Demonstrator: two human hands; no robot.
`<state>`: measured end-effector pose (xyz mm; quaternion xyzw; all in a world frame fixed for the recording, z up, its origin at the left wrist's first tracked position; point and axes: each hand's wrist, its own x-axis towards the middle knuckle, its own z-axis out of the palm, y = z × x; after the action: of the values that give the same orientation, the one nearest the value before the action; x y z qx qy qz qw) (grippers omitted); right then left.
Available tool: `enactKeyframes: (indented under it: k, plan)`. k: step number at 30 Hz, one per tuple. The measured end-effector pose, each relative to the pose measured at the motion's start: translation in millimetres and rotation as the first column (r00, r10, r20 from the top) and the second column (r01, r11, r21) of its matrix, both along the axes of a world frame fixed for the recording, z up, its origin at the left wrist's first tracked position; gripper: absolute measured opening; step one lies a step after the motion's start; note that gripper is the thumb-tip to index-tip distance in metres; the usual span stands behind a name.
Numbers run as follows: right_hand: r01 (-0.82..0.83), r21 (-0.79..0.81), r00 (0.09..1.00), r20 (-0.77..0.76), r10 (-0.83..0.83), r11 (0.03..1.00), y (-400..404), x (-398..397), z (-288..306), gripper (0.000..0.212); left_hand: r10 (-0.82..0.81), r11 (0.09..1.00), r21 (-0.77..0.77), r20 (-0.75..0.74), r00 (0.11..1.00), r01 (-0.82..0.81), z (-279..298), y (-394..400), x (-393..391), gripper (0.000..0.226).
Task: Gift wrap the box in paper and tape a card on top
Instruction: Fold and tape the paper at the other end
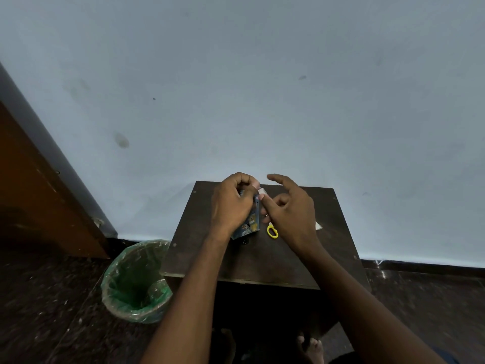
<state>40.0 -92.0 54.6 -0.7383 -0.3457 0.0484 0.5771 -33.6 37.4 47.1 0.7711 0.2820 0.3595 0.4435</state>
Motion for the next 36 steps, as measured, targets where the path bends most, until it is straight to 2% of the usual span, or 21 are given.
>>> enactKeyframes:
  k: [2, 5, 11, 13, 15, 19, 22, 25, 32, 36]
  plan:
    - [0.006, -0.021, 1.000, 0.002, -0.006, 1.000, 1.2, -0.5, 1.4, 0.020, -0.004, 0.999, 0.036, -0.015, 1.000, 0.004, -1.9, 0.4, 0.1, 0.010]
    - [-0.016, 0.001, 0.995, -0.094, 0.016, 1.000, 0.3, -1.3, 3.9, 0.007, -0.011, 0.995, 0.104, -0.008, 1.000, 0.011, -5.1, 1.1, -0.3, 0.011]
    - [-0.011, -0.030, 0.989, -0.147, 0.006, 0.999, -1.5, 8.8, 2.0, 0.009, -0.103, 0.974, 0.199, -0.042, 0.994, 0.109, -3.5, 1.4, -1.5, 0.014]
    - [-0.032, -0.020, 0.989, -0.146, 0.029, 0.999, -1.7, 10.4, 1.3, 0.009, -0.129, 0.974, 0.183, -0.026, 0.991, 0.132, -1.0, 3.3, -2.3, 0.014]
    - [-0.046, 0.038, 0.974, -0.219, 0.053, 0.998, -1.6, 11.9, 1.2, 0.010, -0.168, 0.977, 0.134, 0.000, 0.986, 0.166, 0.0, 3.8, -3.6, 0.012]
    - [-0.051, 0.144, 0.934, -0.344, 0.098, 0.988, -1.4, 11.9, 2.9, 0.013, -0.216, 0.976, 0.010, 0.014, 0.976, 0.216, 1.1, 1.9, -8.0, 0.045]
    - [-0.062, 0.203, 0.899, -0.414, 0.143, 0.977, -2.2, 12.1, 2.7, 0.010, -0.221, 0.971, -0.077, 0.056, 0.974, 0.225, 3.7, 1.4, -9.3, 0.028]
    - [-0.063, 0.226, 0.886, -0.435, 0.159, 0.972, -2.0, 10.8, 6.3, 0.011, -0.227, 0.967, -0.098, 0.085, 0.970, 0.235, 6.4, 1.3, -9.8, 0.014]
    - [-0.073, 0.222, 0.887, -0.431, 0.165, 0.972, 2.0, 3.8, 6.9, 0.013, -0.120, 0.972, -0.183, 0.145, 0.982, 0.145, 7.4, -4.2, -5.4, 0.004]
    - [-0.083, 0.205, 0.916, -0.369, 0.155, 0.975, 3.6, 1.4, 5.3, 0.005, -0.066, 0.971, -0.220, 0.144, 0.987, 0.097, 7.4, -5.8, -2.6, 0.006]
